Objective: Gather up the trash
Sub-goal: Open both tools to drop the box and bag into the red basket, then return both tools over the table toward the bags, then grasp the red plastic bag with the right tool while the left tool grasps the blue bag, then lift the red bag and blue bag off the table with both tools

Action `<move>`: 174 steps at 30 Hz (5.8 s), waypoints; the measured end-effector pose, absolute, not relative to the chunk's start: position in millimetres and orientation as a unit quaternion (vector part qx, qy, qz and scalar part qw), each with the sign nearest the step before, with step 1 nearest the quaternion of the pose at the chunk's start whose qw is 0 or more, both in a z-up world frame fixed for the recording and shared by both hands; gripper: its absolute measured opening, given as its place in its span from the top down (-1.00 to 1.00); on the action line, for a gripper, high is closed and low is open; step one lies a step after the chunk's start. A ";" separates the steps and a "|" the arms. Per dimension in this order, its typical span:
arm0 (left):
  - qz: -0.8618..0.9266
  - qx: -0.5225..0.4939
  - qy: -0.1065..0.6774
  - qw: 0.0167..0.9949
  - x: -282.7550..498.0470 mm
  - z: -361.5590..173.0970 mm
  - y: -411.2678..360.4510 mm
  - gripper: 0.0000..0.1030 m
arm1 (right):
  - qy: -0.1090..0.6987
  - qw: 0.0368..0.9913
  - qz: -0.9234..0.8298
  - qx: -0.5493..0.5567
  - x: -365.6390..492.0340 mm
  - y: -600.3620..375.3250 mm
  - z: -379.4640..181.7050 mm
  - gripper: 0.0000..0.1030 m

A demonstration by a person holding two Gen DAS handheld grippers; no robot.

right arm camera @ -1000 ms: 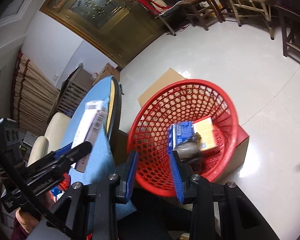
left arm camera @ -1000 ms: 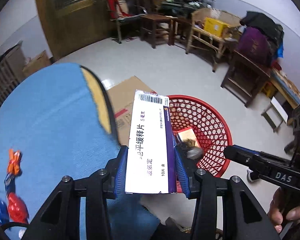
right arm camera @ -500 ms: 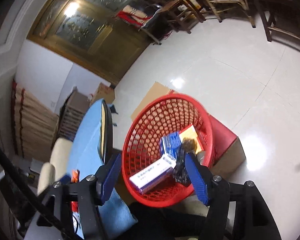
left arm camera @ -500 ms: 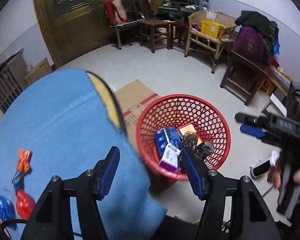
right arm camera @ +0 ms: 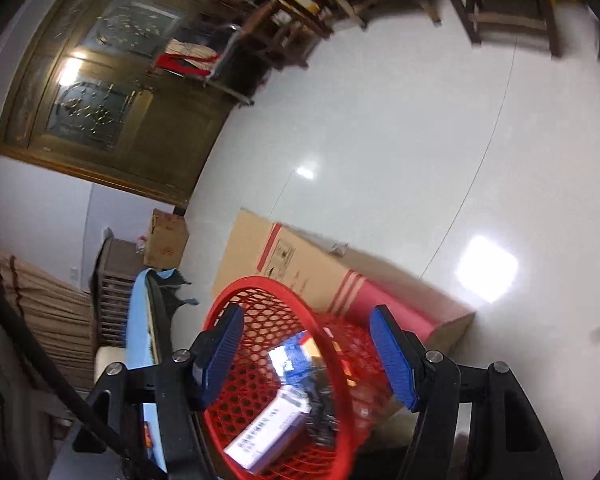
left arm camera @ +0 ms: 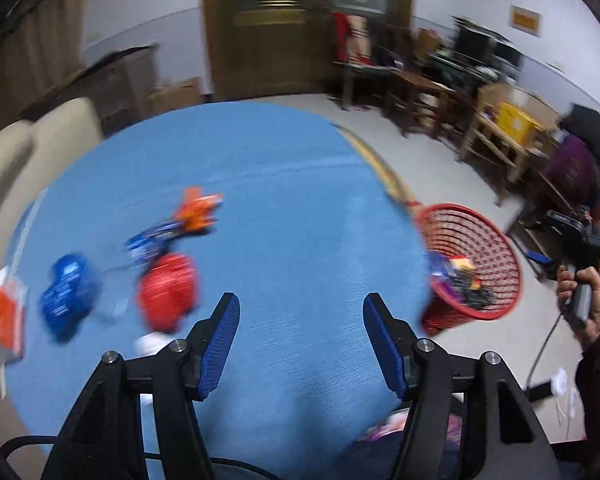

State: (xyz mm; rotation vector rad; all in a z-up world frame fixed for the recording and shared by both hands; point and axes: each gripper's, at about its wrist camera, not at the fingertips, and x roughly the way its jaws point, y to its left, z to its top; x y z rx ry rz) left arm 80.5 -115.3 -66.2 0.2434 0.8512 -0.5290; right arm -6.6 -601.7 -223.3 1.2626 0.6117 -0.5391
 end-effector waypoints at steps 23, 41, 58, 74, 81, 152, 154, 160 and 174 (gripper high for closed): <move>-0.117 0.051 0.413 0.902 82.6 -84.3 27.7 -0.26 | 0.325 0.799 -0.259 0.434 30.6 -509.4 -171.7 -0.24; -0.068 0.022 0.428 0.901 101.0 -112.6 106.5 -0.27 | 0.492 0.805 0.118 0.309 233.7 -216.5 -137.3 -0.24; -0.177 -0.007 0.477 0.861 255.6 -129.9 107.2 -0.48 | 0.579 0.763 0.050 0.283 324.8 -114.5 -181.3 -0.17; -0.220 -0.074 0.468 0.852 211.3 -138.9 111.5 0.29 | 0.543 0.800 0.059 0.250 282.0 -128.7 -174.1 0.00; -0.211 -0.074 0.467 0.856 154.2 -132.0 100.4 0.30 | 0.518 0.816 0.049 0.253 239.9 -168.4 -158.7 0.00; -0.134 0.019 0.298 0.945 4.1 23.4 46.3 0.29 | 0.332 0.924 0.041 0.186 86.3 -190.5 -71.3 0.00; -0.133 0.025 0.295 0.946 4.0 22.1 45.8 0.29 | 0.328 0.926 0.042 0.181 84.7 -188.8 -69.2 0.00; -0.141 0.034 0.292 0.945 2.2 17.7 43.2 0.29 | 0.321 0.931 0.043 0.170 80.3 -185.0 -64.8 0.00; -0.159 0.055 0.303 0.938 1.6 7.6 27.2 0.29 | 0.318 0.931 0.042 0.174 78.8 -190.9 -64.7 0.00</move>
